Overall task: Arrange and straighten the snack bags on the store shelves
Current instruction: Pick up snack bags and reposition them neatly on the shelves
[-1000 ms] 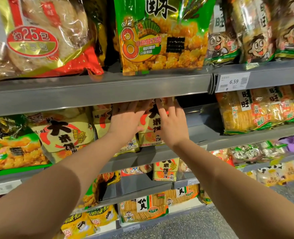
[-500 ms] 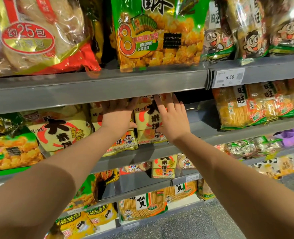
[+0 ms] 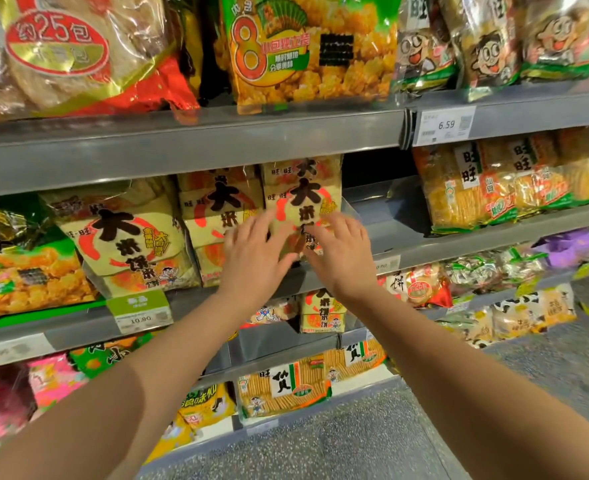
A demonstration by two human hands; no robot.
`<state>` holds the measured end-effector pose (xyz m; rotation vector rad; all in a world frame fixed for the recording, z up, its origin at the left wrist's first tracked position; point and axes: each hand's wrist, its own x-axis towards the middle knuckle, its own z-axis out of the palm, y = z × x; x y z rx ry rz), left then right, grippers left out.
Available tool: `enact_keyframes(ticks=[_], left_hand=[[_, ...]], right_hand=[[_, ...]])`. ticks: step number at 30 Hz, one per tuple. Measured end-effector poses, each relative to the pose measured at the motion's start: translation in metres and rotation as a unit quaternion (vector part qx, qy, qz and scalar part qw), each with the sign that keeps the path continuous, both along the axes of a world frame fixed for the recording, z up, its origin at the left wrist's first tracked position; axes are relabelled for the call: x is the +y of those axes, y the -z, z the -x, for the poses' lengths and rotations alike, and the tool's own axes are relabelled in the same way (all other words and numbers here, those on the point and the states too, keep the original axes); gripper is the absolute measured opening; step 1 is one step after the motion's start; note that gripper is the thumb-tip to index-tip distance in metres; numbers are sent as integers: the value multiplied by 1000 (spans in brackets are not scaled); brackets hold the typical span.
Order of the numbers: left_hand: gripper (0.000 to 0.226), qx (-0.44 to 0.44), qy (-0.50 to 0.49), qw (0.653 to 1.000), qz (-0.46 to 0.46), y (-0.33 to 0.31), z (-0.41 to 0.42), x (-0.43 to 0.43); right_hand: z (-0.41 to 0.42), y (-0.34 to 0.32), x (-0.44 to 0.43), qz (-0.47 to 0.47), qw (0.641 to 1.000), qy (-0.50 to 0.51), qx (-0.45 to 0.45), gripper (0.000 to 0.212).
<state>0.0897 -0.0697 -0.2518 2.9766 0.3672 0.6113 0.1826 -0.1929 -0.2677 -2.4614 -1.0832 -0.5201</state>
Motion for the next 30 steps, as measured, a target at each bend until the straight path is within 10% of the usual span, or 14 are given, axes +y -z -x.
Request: enact_keyframes(ticks=[13, 23, 30], left_hand=[[30, 119, 24, 977, 178, 165, -3, -43], [62, 102, -53, 973, 199, 267, -90, -23], [48, 97, -103, 915, 377, 300, -124, -18]], right_hand=[[6, 179, -68, 67, 956, 67, 277, 41], [-67, 274, -37, 29, 943, 112, 313, 79], [-83, 287, -18, -9, 937, 186, 294, 96]])
